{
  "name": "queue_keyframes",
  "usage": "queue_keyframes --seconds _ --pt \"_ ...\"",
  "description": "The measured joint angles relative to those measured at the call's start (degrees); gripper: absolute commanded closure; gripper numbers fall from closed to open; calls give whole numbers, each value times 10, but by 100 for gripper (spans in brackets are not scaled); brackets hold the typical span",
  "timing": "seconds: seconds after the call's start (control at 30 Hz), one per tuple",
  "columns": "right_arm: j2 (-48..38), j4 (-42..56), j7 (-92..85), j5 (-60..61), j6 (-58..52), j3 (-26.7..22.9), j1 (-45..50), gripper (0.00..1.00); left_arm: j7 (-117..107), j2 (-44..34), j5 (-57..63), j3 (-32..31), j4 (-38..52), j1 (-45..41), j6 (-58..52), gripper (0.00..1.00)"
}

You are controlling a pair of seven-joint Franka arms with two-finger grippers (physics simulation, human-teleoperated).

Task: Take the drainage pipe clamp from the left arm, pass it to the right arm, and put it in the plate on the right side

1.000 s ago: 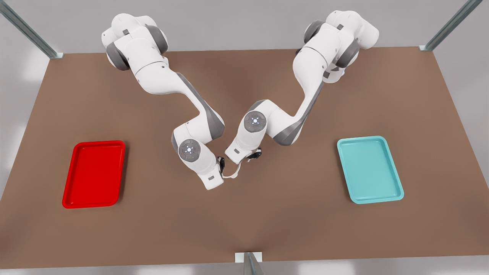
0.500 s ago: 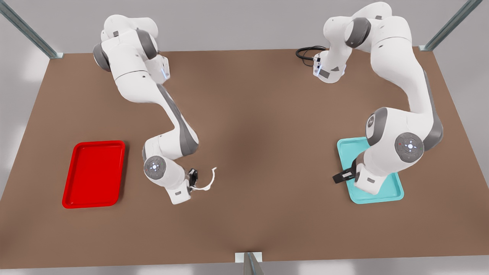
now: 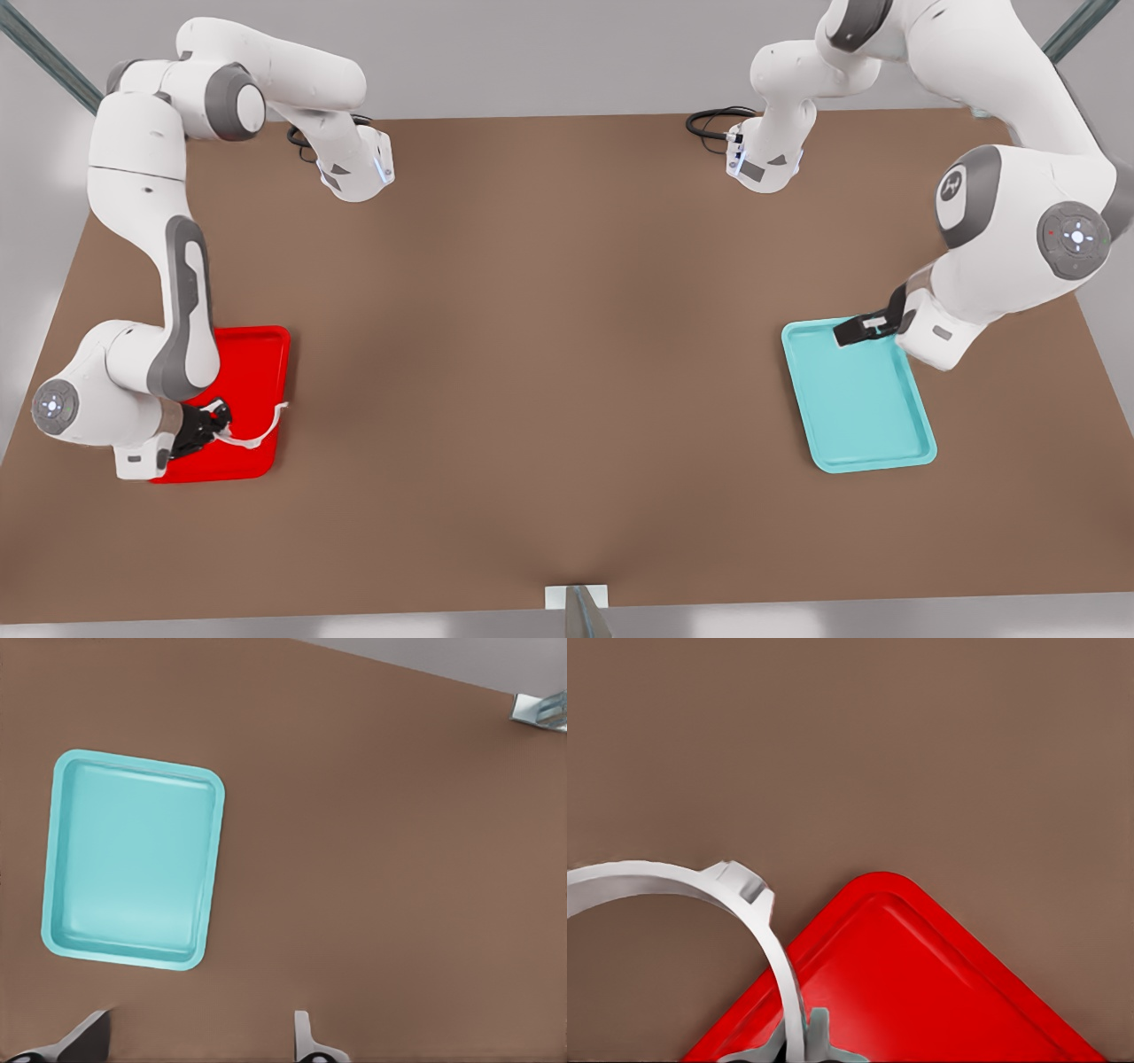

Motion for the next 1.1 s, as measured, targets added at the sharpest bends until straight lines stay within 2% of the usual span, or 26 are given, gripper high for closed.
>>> queue_keyframes --seconds 0.2,0.43,0.9,0.93,0.97,1.1 --pt "-3 -86 -73 -20 138 -3 -55 79 23 -11 -21 -20 39 10 -57 0" --pt "19 -117 -145 -23 255 -2 -79 79 41 -6 -25 -22 38 12 -112 0" --pt "-6 -198 -229 0 312 0 -84 79 60 -4 -24 -21 37 10 -127 0" --pt "-7 -199 -232 1 313 0 -84 4 61 -4 -24 -21 37 10 -127 0" --pt "-7 -201 -236 2 314 0 -85 0 62 -4 -24 -21 37 10 -126 0" --pt "-12 -208 -247 3 320 -1 -86 0 65 -5 -25 -21 37 8 -126 0"
